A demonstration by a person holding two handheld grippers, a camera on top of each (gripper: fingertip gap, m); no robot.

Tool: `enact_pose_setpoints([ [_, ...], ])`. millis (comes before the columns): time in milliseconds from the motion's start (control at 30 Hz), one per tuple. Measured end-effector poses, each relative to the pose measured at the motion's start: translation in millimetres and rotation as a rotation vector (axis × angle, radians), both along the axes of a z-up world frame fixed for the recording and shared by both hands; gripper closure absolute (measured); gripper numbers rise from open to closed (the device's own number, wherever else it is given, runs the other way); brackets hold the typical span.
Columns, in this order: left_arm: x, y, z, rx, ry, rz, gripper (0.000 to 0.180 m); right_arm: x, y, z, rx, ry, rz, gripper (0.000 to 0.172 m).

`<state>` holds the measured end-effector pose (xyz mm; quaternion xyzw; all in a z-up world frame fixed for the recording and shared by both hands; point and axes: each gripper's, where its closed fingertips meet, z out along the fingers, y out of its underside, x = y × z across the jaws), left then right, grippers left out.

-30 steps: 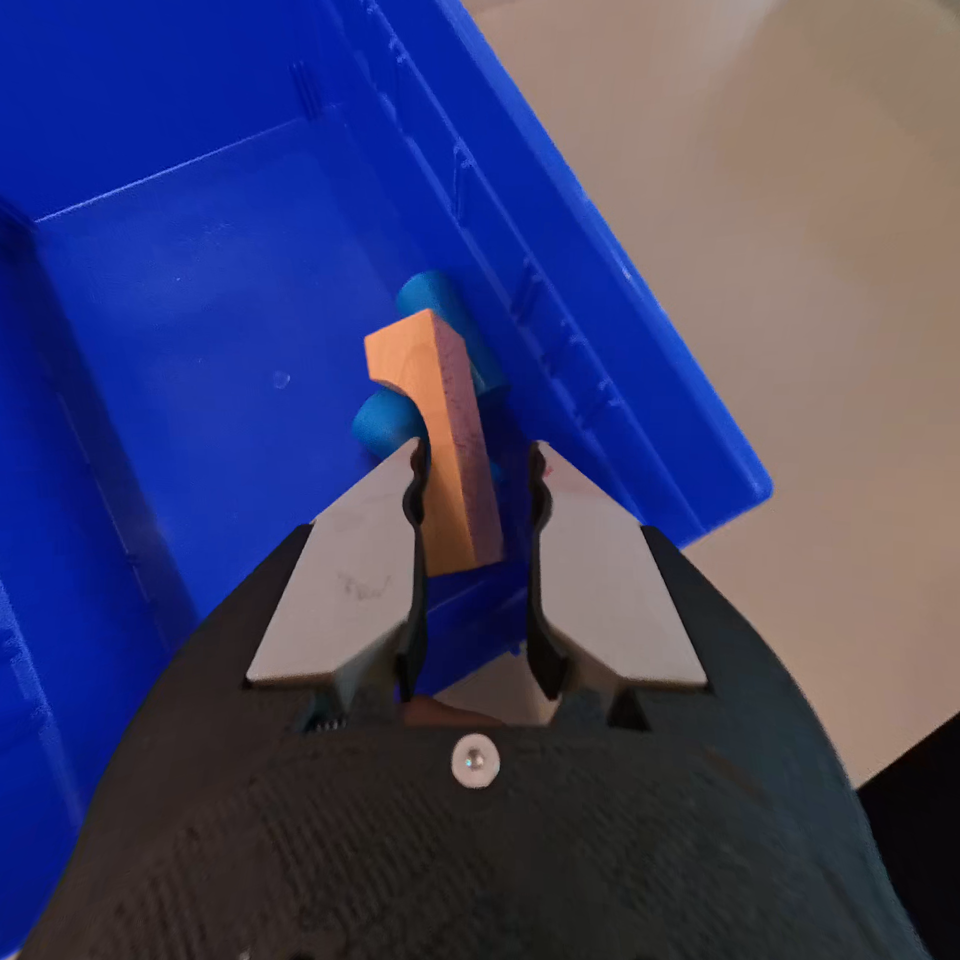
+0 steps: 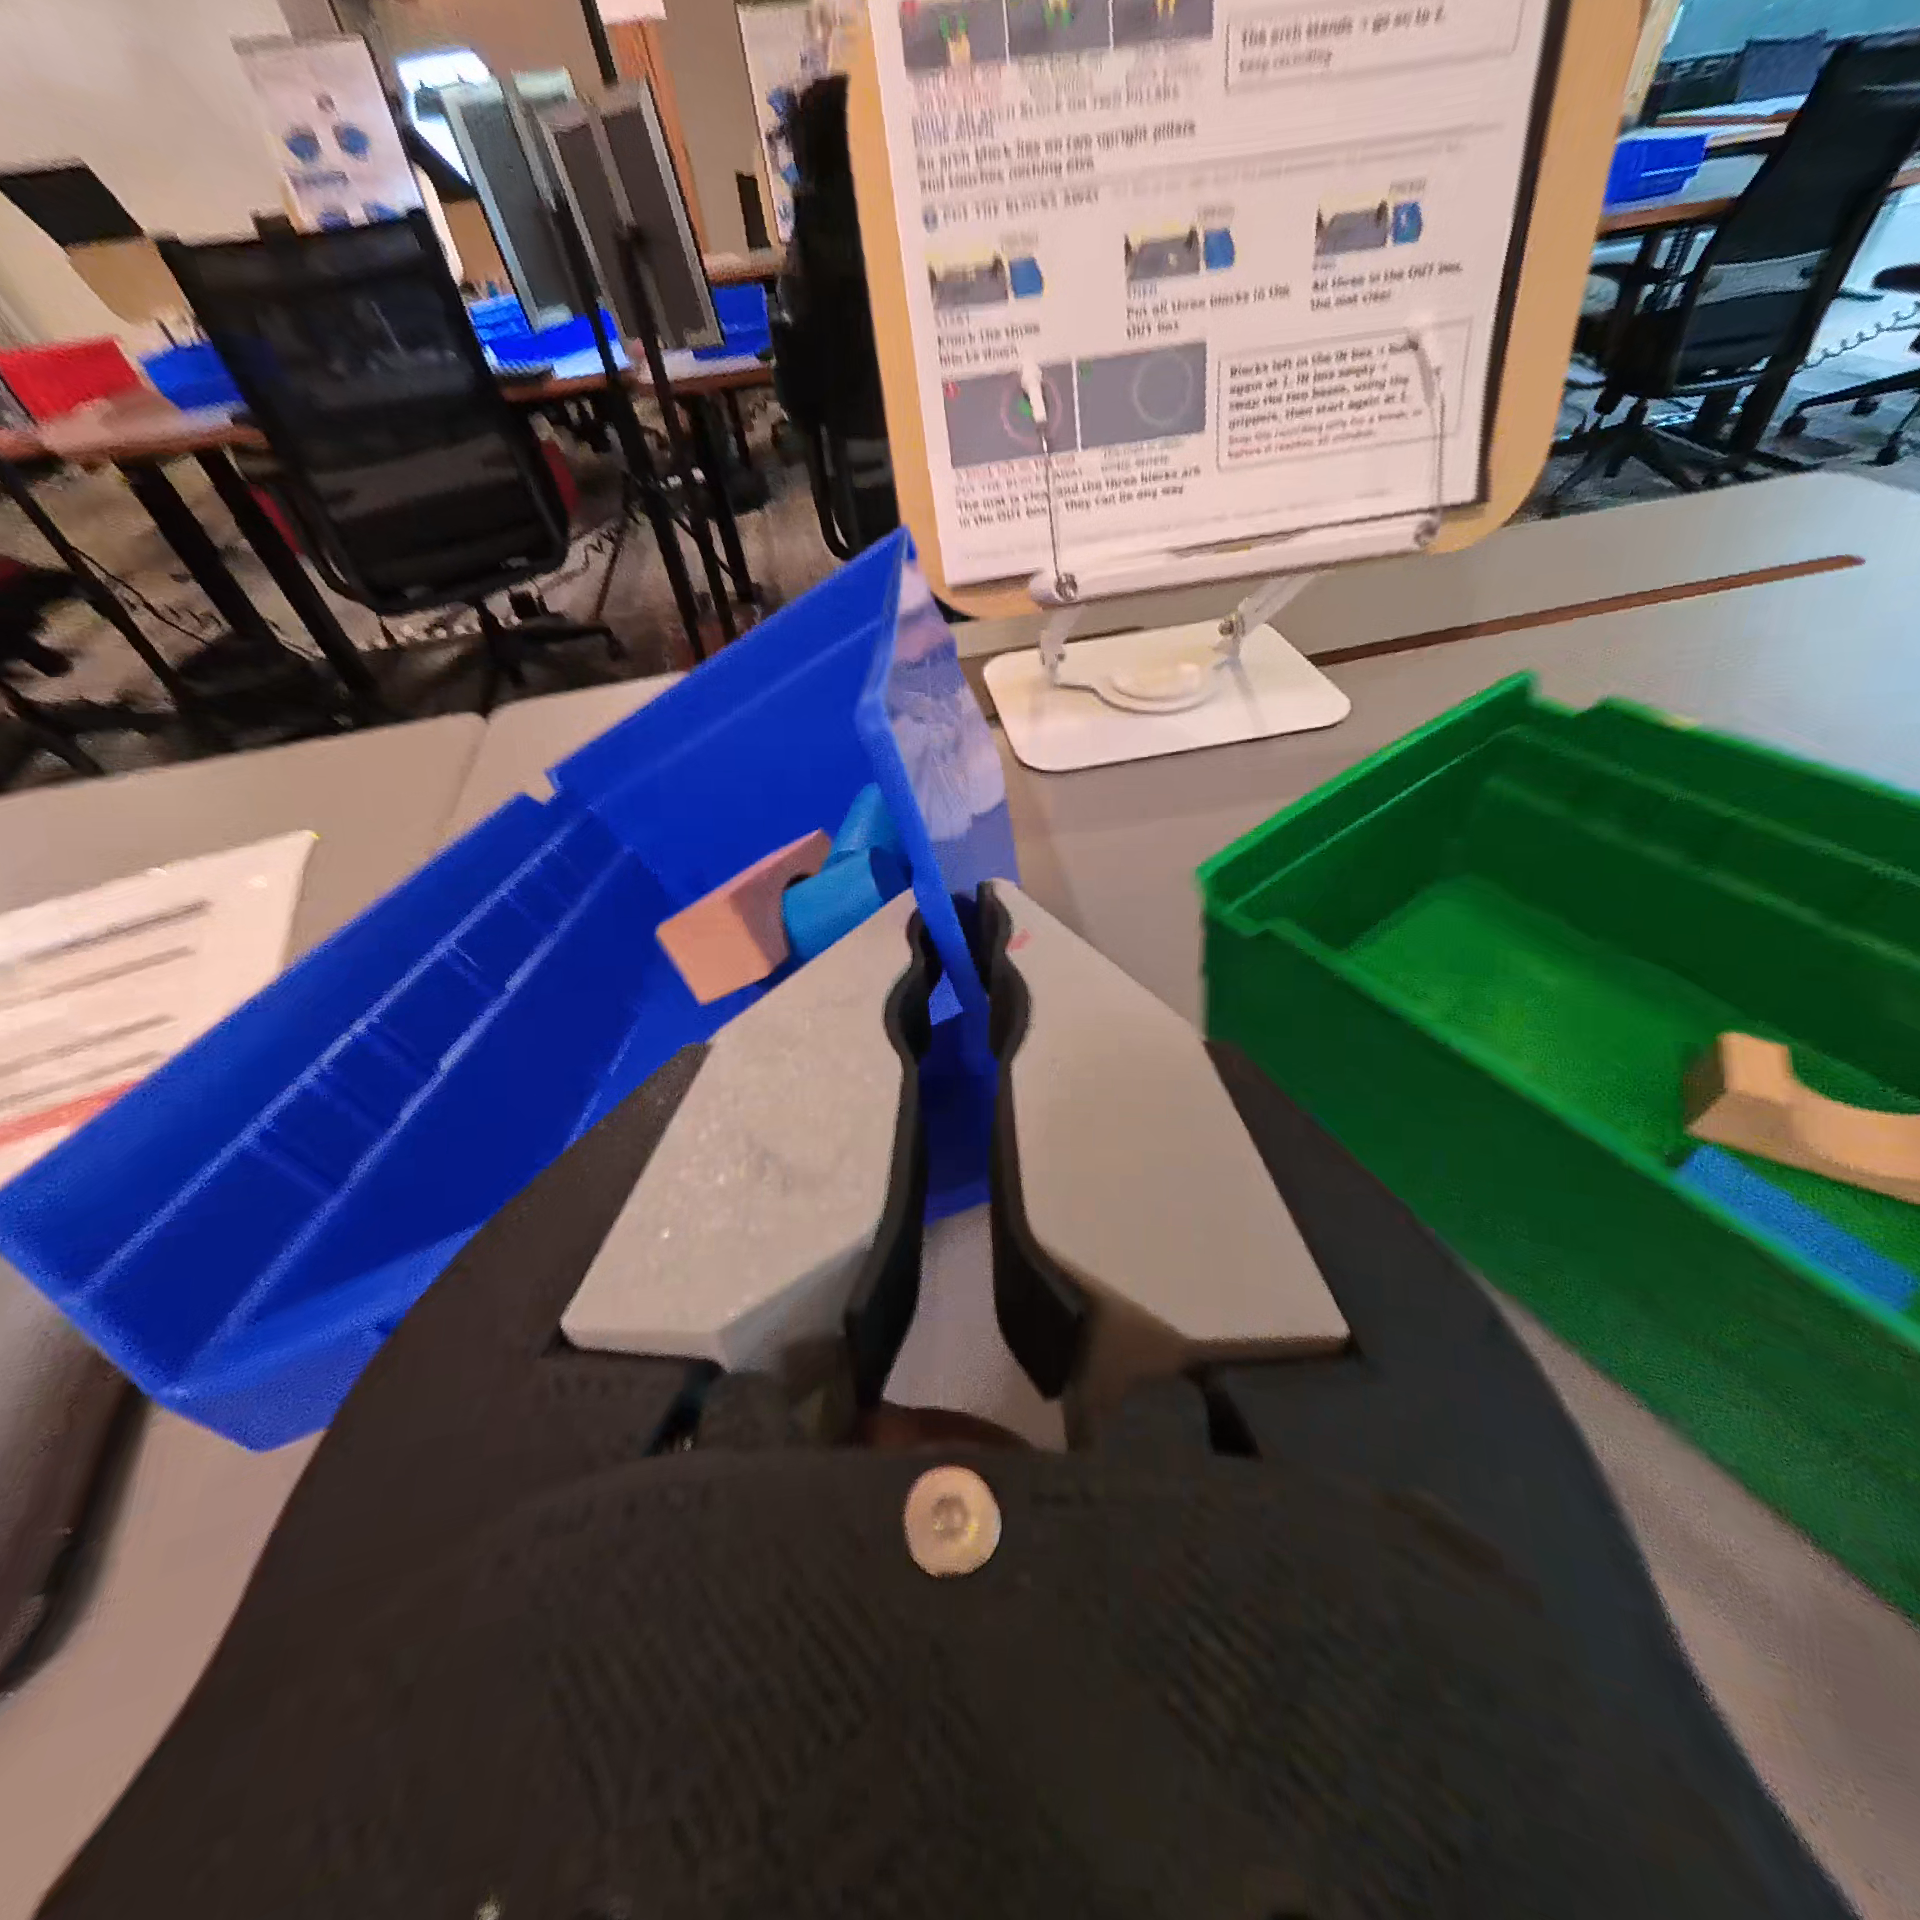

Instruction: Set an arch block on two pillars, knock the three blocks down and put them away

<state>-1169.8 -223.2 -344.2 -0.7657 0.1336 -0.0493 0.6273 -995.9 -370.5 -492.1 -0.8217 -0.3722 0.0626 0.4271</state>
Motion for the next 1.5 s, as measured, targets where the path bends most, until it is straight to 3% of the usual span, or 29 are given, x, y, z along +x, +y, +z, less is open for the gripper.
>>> enact_pose_setpoints([
  [200,-19.0,-30.1,48.4,0.102,-0.056,-0.012,0.177,-80.6,-21.3,0.1,0.015,-0.010,0.122,0.161],
  [367,-20.9,-47.7,73.3,0.149,0.040,-0.011,0.178,-146.1,-34.6,-0.3,0.031,-0.022,0.227,0.152],
  [533,-1.5,-53.7,103.7,0.149,0.126,-0.062,0.178,-234.0,-24.1,-2.2,0.065,-0.028,0.331,0.132],
  [567,3.4,-54.1,111.4,0.150,0.148,-0.078,0.177,-259.1,-18.5,11.2,0.112,0.091,0.379,0.128],
  [600,6.5,-53.9,119.5,0.149,0.160,-0.093,0.177,-281.6,-14.6,26.5,0.155,0.188,0.449,0.148],
  [667,11.4,-53.8,135.0,0.137,0.192,-0.128,0.177,-297.0,5.2,43.6,0.211,0.196,0.458,0.161],
  [700,12.6,-54.4,141.2,0.126,0.206,-0.141,0.177,-298.1,10.6,50.6,0.223,0.182,0.456,0.139],
  [767,13.2,-56.6,149.6,0.115,0.247,-0.153,0.178,-290.5,-4.5,68.9,0.217,0.237,0.518,0.137],
  [900,11.1,-61.2,150.3,0.158,0.281,-0.137,0.178,-222.0,-52.1,86.6,0.146,0.342,0.542,0.142],
  [967,12.5,-67.5,147.3,0.200,0.274,-0.133,0.178,-168.3,-53.5,92.2,0.215,0.389,0.488,0.164],
  [1067,21.1,-81.8,142.7,0.257,0.258,-0.150,0.178,-82.6,3.5,60.9,0.219,0.296,0.270,0.172],
  [1167,33.5,-97.3,138.2,0.308,0.239,-0.174,0.178,-35.3,60.3,5.8,0.050,0.180,0.146,0.172],
  [1267,47.1,-105.1,130.9,0.334,0.228,-0.182,0.178,-45.7,97.7,-29.5,-0.081,0.119,0.094,0.172],
  [1433,66.6,-113.6,116.3,0.334,0.206,-0.202,0.177,-100.4,157.3,-30.2,-0.057,0.149,-0.004,0.172],
  [1500,73.4,-116.8,110.7,0.335,0.190,-0.212,0.177,-123.3,166.3,-31.9,-0.046,0.144,0.052,0.172],
])
